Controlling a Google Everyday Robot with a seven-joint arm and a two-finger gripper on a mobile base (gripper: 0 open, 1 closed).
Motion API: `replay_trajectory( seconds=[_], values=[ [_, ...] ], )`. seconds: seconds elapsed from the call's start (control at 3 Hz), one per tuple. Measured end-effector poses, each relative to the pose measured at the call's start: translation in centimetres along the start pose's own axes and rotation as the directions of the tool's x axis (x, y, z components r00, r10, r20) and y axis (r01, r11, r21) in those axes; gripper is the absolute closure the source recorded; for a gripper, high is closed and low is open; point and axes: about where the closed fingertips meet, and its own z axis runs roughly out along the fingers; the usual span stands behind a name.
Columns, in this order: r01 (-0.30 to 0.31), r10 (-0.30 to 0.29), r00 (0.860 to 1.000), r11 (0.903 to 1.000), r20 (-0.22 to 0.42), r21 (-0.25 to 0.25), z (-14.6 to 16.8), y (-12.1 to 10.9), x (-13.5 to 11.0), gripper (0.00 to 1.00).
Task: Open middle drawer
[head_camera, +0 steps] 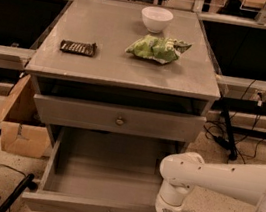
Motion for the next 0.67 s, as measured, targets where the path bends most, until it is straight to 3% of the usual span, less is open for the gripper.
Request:
replay_trajectory(
  seconds=[0.67],
  values=[
    [0.009, -0.009, 1.0, 0.9995, 0.0, -0.029, 0.05, 0.32, -0.05, 1.0]
  ],
)
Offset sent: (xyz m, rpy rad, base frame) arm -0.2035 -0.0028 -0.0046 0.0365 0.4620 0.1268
